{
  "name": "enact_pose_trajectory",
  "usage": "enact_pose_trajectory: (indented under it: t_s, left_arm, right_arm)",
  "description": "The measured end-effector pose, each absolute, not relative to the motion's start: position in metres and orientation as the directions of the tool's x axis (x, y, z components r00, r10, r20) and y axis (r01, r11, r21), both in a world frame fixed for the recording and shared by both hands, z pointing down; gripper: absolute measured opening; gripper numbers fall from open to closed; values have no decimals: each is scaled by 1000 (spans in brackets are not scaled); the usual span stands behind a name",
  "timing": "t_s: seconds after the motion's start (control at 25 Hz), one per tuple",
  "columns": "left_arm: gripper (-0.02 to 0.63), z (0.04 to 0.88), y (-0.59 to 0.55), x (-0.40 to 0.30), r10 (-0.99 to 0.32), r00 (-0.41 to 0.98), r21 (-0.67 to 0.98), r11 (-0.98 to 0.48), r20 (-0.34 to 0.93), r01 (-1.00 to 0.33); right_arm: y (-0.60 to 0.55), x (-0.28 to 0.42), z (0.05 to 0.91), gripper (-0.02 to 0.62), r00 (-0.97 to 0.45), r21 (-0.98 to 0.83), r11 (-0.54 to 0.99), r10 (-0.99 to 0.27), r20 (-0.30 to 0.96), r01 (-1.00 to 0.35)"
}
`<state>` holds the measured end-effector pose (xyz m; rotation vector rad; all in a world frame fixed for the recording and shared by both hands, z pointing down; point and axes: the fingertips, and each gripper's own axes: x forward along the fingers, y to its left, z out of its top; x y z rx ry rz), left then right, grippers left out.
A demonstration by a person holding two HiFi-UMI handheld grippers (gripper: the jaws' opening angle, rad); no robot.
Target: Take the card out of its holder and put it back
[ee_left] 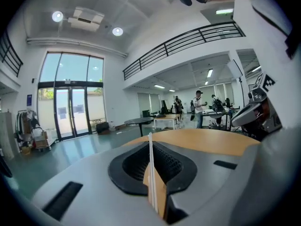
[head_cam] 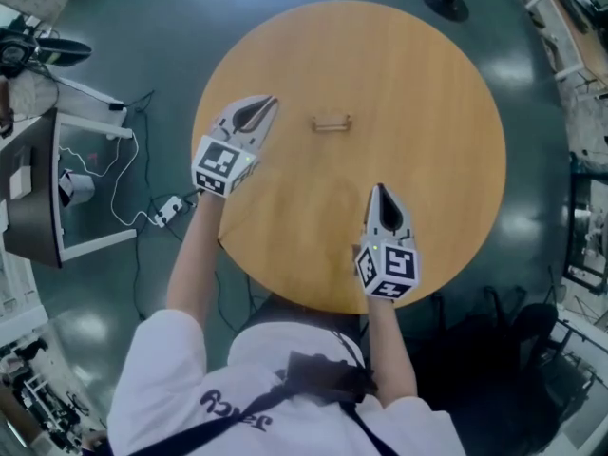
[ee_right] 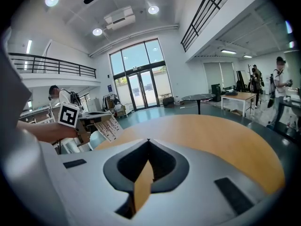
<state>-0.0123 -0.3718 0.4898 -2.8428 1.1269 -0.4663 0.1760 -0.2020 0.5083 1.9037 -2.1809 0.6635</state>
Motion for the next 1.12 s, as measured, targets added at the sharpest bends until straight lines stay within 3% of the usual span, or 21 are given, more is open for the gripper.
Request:
enact_pose_trajectory:
  t_s: [0.32, 0.72, 1.12]
  left_arm:
    - [28, 489, -395, 35, -535, 795, -128, -843, 286, -522]
    - [28, 513, -374, 111, -202, 852, -122, -979, 483, -163]
    - [28, 522, -363, 135, -95, 874, -59, -995, 476, -76]
  right_arm:
    - [-207, 200, 522, 2, -150, -220, 55, -883, 444, -974]
    - [-213, 201, 533, 2, -155, -233, 46, -868, 473, -971]
    - [-211, 210, 541, 2, -135, -229, 21, -860, 493, -973]
